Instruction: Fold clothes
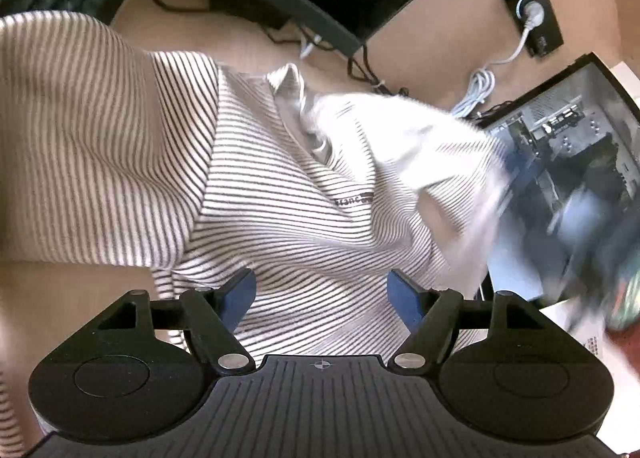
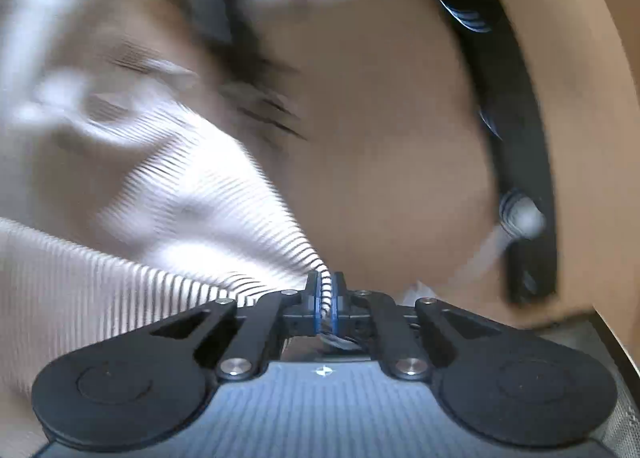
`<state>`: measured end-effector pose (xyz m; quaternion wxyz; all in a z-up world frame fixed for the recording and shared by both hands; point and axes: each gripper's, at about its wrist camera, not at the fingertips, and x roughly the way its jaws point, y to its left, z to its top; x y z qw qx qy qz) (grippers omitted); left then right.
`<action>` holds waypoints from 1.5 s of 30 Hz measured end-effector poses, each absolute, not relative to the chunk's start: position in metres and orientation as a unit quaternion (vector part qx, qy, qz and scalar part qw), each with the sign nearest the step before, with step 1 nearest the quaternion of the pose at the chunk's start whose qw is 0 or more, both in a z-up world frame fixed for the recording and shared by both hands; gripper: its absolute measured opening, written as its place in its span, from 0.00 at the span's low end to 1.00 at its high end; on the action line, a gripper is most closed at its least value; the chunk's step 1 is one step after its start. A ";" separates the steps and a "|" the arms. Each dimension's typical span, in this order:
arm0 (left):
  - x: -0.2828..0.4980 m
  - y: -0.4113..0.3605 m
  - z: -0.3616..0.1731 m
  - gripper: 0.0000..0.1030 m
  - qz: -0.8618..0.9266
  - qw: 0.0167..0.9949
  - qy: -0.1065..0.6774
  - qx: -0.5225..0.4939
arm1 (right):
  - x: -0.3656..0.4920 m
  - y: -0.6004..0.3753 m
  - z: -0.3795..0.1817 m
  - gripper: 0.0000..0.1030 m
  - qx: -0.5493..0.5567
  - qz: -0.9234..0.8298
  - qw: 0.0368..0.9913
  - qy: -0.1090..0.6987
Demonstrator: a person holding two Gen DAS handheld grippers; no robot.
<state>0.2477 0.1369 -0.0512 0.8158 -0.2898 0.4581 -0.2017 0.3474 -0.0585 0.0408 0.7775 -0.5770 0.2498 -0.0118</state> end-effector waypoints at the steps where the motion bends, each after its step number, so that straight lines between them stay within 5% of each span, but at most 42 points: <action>1: 0.250 0.137 -0.053 0.74 -0.196 0.818 0.459 -0.288 | 0.365 -0.072 0.043 0.02 -0.570 -0.040 0.781 0.253; 6: 0.261 0.145 -0.052 0.73 -0.155 0.828 0.462 -0.279 | 0.431 -0.119 0.032 0.00 -0.500 -0.110 0.804 0.303; 13: 0.296 0.172 -0.033 0.74 -0.091 0.864 0.440 -0.225 | 0.375 -0.113 0.031 0.04 -0.248 0.038 0.885 0.392; 18: 0.314 0.179 -0.014 0.75 -0.082 0.872 0.443 -0.192 | 0.295 -0.121 0.023 0.25 -0.185 0.076 0.884 0.424; 20: 0.305 0.167 0.001 0.84 -0.131 0.872 0.432 -0.191 | 0.269 -0.138 0.029 0.51 -0.153 0.060 0.889 0.427; 26: 0.258 0.114 -0.028 0.90 -0.276 0.790 0.498 -0.226 | 0.252 -0.169 0.021 0.57 -0.063 0.014 0.894 0.443; 29: 0.242 0.104 -0.044 0.90 -0.281 0.774 0.525 -0.215 | 0.271 -0.176 -0.008 0.50 -0.017 0.001 0.873 0.488; 32: 0.238 0.107 -0.046 0.91 -0.277 0.775 0.530 -0.206 | 0.269 -0.165 0.002 0.12 0.005 0.034 0.864 0.502; 38: 0.251 0.115 -0.047 0.90 -0.262 0.780 0.526 -0.217 | 0.254 -0.166 0.108 0.08 0.037 0.073 0.907 0.414; 41: 0.250 0.118 -0.050 0.91 -0.262 0.782 0.521 -0.220 | 0.249 -0.161 0.092 0.11 -0.134 -0.019 0.888 0.440; 45: 0.247 0.117 -0.048 0.92 -0.252 0.788 0.518 -0.218 | 0.234 -0.176 0.072 0.12 -0.126 -0.054 0.875 0.464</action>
